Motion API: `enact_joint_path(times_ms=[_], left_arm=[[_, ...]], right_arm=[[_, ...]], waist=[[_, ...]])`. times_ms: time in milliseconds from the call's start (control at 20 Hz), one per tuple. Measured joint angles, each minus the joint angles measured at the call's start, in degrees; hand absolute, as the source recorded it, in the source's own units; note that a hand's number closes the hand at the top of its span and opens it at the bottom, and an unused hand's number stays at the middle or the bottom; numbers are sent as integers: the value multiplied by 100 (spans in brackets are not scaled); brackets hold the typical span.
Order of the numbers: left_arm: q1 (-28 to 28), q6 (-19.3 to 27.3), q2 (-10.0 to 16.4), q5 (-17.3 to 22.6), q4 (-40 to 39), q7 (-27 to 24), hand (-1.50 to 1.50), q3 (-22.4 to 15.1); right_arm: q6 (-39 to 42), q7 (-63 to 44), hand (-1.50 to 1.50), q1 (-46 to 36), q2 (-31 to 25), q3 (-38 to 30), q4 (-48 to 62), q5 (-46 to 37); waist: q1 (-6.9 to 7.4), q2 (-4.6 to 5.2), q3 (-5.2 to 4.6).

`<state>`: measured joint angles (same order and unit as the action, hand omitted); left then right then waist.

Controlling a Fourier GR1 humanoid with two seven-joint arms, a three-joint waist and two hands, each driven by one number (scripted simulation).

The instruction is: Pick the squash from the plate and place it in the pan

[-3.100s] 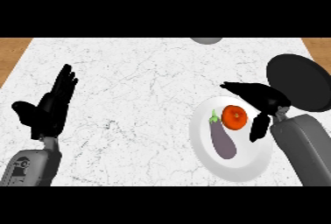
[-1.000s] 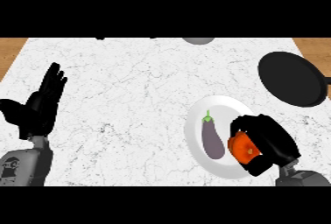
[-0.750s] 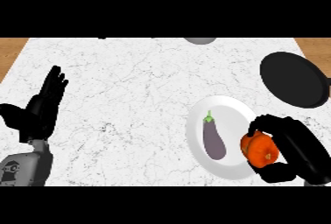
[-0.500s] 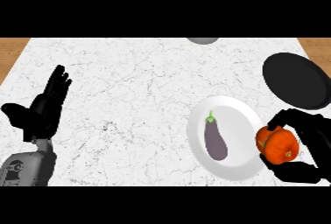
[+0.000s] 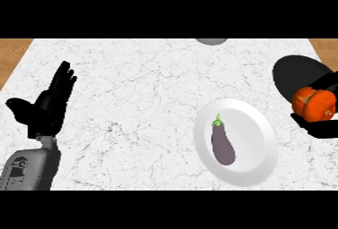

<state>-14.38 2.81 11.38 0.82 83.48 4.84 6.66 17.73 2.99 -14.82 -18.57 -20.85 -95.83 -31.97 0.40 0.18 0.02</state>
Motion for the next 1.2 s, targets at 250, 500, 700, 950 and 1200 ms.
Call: enact_joint_path(times_ms=[250, 500, 700, 950, 1200], left_arm=[[-13, 95, -134, -115, 118, 73, 0, -155], [-81, 43, -164, -114, 82, 16, 0, -203], [-134, 16, -210, -129, 8, -33, 0, -258], [-273, -3, -241, -134, -22, -47, 0, -298], [-397, -2, -275, -127, 6, 25, 0, -334]], right_arm=[[-569, 740, 150, -856, -684, -411, 1928, -265], [-1453, 1575, 150, -1482, -1253, -558, 3707, -774], [-2217, 2099, 150, -1856, -1495, -663, 4956, -1082], [-2738, 2536, 150, -2311, -1718, -843, 6148, -1174], [-2783, 2743, -150, -2582, -1777, -982, 7026, -1136]], waist=[[92, 27, 7], [210, 80, 15], [313, 130, 25], [423, 187, 39], [517, 229, 52]])
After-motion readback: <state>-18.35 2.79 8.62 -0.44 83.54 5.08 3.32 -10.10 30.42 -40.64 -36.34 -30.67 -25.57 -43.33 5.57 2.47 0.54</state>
